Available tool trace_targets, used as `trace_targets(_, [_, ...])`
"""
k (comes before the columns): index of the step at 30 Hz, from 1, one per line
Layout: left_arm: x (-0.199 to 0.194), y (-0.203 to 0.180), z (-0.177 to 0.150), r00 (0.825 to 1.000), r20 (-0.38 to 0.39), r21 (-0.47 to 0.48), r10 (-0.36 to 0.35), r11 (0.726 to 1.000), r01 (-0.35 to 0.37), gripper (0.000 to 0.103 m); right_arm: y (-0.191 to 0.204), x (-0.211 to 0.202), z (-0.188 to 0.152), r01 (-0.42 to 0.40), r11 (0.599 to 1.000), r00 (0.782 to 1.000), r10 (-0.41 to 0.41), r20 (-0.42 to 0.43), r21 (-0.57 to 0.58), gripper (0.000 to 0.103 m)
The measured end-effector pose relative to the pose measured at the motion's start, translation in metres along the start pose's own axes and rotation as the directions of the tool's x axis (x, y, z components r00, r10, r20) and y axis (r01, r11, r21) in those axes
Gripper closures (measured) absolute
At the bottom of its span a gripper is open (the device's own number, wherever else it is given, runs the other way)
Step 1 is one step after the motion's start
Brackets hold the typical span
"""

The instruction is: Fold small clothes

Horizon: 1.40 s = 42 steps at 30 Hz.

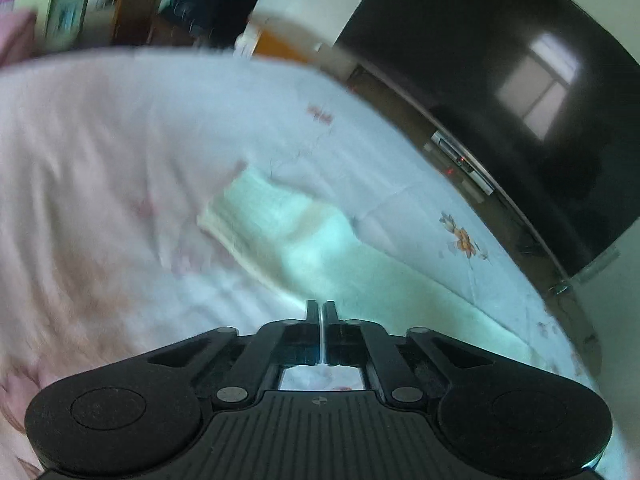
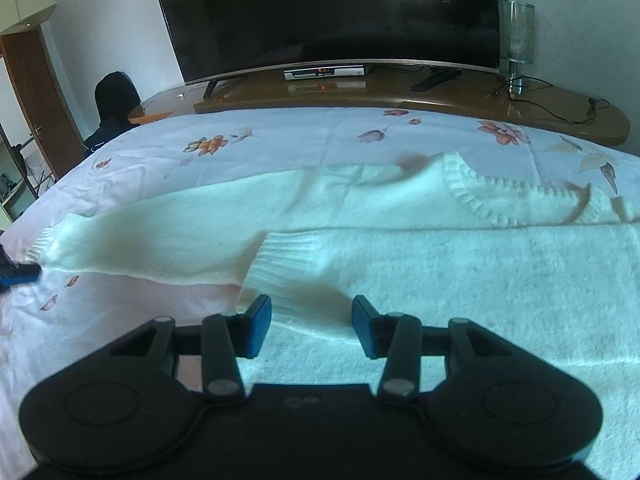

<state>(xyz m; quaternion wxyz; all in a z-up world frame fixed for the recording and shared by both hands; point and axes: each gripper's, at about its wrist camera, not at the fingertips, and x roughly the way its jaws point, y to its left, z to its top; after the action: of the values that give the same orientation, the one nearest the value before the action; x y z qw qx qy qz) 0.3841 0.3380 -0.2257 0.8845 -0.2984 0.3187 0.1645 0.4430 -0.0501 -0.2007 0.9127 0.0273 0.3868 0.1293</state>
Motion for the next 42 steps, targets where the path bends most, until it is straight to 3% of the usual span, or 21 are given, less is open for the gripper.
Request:
trace_targets(4, [0.000,0.004,0.004,1.000,0.013,-0.030,-0.001,1.000,0.001,0.102,0.000,0.002,-0.001,0.006,1.000,1.000,-0.006,-0.002,0.003,0.059])
trace_targets(6, [0.000,0.008,0.007,1.000,-0.008,-0.061,0.020,0.998,-0.020,0.097,0.000,0.002,-0.001,0.006,1.000,1.000,-0.006,-0.003,0.000,0.059])
trace_targets(7, [0.000,0.011,0.007,0.999,-0.016,-0.073,0.052,0.996,-0.053,0.070,0.000,0.002,0.000,0.007,1.000,1.000,-0.007,-0.004,0.000,0.059])
trace_targets(8, [0.002,0.013,0.008,0.996,-0.028,-0.085,0.090,0.992,-0.092,0.015,0.000,0.003,0.000,0.007,1.000,1.000,-0.007,-0.004,0.000,0.059])
trace_targets(9, [0.005,0.011,0.007,0.994,-0.033,-0.101,0.109,0.989,-0.112,0.001,0.000,0.003,0.000,0.007,1.000,1.000,-0.007,-0.004,-0.001,0.059])
trace_targets(10, [0.005,0.014,0.007,0.995,-0.016,-0.125,0.099,0.987,-0.100,0.000,0.000,0.003,0.001,0.008,1.000,1.000,-0.008,-0.004,-0.002,0.059])
trace_targets(14, [0.013,0.019,0.010,1.000,-0.020,-0.135,0.010,0.991,-0.013,0.000,0.000,0.003,0.002,0.008,1.000,1.000,-0.008,-0.004,-0.004,0.059])
trace_targets(19, [0.026,0.028,0.010,0.999,0.010,-0.254,-0.047,0.966,0.048,0.002,0.000,0.003,0.002,0.010,1.000,1.000,-0.010,-0.001,-0.005,0.059])
trace_targets(21, [0.033,0.026,0.011,0.998,0.020,-0.257,-0.053,0.965,0.057,0.012,0.000,0.003,0.003,0.013,1.000,1.000,-0.013,0.002,-0.005,0.059])
trace_targets(23, [0.037,0.026,0.013,0.998,0.028,-0.273,-0.065,0.959,0.070,0.037,-0.001,0.003,0.004,0.016,1.000,1.000,-0.016,0.006,-0.003,0.059])
trace_targets(27, [0.046,0.031,0.016,0.995,0.056,-0.304,-0.078,0.948,0.091,0.044,-0.003,0.002,0.007,0.023,1.000,1.000,-0.023,0.017,0.000,0.059])
trace_targets(28, [0.047,0.029,0.017,0.995,0.061,-0.296,-0.074,0.951,0.089,0.056,-0.003,0.003,0.007,0.023,1.000,1.000,-0.023,0.017,0.001,0.059])
trace_targets(29, [0.051,0.029,0.018,0.995,0.061,-0.295,-0.073,0.951,0.088,0.083,-0.003,0.003,0.007,0.025,1.000,1.000,-0.025,0.016,0.001,0.059])
trace_targets(30, [0.054,0.031,0.019,0.996,0.051,-0.312,-0.070,0.946,0.083,0.097,-0.003,0.003,0.007,0.028,1.000,0.999,-0.028,0.016,0.001,0.059])
trace_targets(31, [0.056,0.031,0.018,0.997,0.048,-0.331,-0.063,0.941,0.076,0.100,-0.003,0.003,0.007,0.030,1.000,0.999,-0.030,0.017,0.001,0.060])
trace_targets(36, [0.036,0.005,0.026,0.988,0.115,-0.224,-0.105,0.966,0.129,0.100,-0.007,0.000,0.010,0.076,0.997,0.997,-0.076,0.035,-0.010,0.061])
trace_targets(40, [0.016,-0.039,0.035,0.964,0.146,-0.111,-0.222,0.965,0.239,0.100,-0.009,0.006,0.011,0.094,0.995,0.995,-0.094,0.027,-0.015,0.059])
trace_targets(42, [0.010,-0.071,0.034,0.943,0.123,-0.053,-0.308,0.947,0.316,0.100,-0.003,0.018,0.003,0.106,0.991,0.994,-0.107,-0.011,-0.082,0.057])
